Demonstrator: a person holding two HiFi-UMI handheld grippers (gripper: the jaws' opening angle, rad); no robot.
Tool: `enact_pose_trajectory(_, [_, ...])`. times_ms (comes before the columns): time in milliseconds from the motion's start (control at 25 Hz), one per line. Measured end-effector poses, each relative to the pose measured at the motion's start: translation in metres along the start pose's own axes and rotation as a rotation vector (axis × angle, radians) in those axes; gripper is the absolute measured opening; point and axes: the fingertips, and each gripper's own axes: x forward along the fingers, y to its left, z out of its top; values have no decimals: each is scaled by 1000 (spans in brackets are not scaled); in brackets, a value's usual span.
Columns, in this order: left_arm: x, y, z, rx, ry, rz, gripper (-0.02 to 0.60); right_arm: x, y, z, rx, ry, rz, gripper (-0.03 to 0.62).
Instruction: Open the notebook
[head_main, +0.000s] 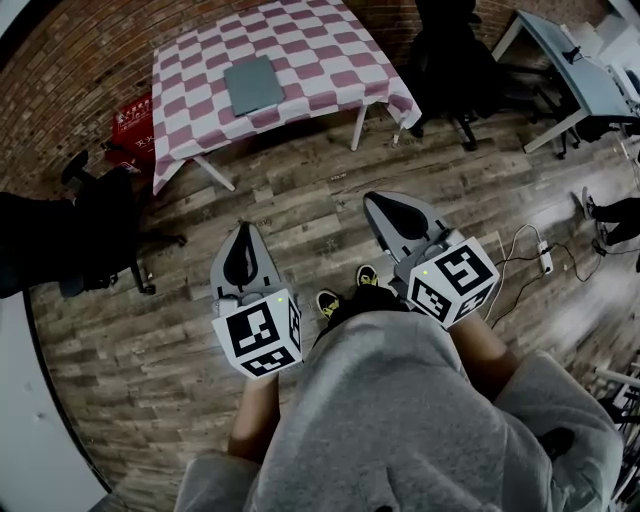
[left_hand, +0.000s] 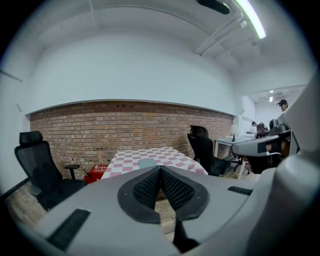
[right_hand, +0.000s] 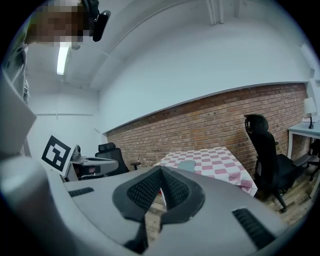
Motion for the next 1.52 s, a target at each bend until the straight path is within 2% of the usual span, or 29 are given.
enact_pose_trajectory(520, [-2, -3, 0, 10, 0, -3, 8, -6, -2, 1, 0, -16, -17, 26])
enact_pose_trajectory(840, [-1, 3, 3, 8, -17, 5, 8, -1, 3, 2, -37, -30, -11, 26])
enact_pose_trajectory(1520, [26, 7, 7, 39, -6, -11, 8, 23, -11, 2, -37, -39, -3, 26])
